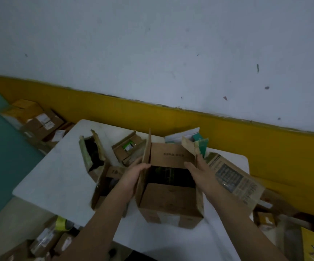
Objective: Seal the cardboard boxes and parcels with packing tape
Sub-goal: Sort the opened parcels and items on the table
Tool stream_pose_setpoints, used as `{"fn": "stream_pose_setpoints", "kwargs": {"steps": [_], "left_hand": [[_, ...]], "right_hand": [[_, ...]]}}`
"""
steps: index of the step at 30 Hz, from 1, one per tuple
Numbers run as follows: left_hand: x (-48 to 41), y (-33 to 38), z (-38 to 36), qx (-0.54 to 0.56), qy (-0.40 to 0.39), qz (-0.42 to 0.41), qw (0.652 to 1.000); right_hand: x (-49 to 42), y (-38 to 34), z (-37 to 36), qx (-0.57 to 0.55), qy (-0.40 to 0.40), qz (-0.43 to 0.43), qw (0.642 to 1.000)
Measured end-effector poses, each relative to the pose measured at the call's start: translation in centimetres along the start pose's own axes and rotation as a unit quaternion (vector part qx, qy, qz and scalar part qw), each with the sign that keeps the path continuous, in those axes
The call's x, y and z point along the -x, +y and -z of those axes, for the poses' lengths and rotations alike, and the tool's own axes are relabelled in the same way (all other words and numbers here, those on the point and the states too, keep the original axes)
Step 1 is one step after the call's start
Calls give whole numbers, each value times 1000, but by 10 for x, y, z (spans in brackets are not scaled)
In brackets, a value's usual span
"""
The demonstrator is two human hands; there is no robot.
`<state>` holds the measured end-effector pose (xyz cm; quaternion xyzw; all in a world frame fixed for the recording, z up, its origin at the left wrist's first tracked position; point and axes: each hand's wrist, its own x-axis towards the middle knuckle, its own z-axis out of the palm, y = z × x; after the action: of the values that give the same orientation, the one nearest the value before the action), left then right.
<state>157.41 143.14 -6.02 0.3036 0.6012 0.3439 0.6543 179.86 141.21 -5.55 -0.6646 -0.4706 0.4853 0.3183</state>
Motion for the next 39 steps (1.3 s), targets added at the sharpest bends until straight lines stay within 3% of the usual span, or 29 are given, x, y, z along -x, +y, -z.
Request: {"fn": "stream_pose_setpoints", "kwargs": {"steps": [2,5,8,15,24,29,35,39], "left_hand": [[-1,2,5,20,-15,-7,1000],[-2,3,26,23,9,-40,999],[2,6,61,50,75,-93,992],[8,-35,160,121,229,-89,962],[7,-96,223,172,307,-36,935],[-3,-110,262,167,337,-25,926],[-38,-123,337,20,407,29,913],[-70,-133,386,-103,395,96,908]], "right_hand": [[3,-12,-14,136,46,69,987],[13,-35,-45,237,107,194,946],[23,-61,-83,283,68,294,910],[40,-69,-195,297,-85,457,834],[36,-16,-304,428,-226,359,798],[28,-2,-344,409,-277,328,805],[-3,-1,-422,389,-317,279,819],[-34,1,-469,386,-353,193,830]]}}
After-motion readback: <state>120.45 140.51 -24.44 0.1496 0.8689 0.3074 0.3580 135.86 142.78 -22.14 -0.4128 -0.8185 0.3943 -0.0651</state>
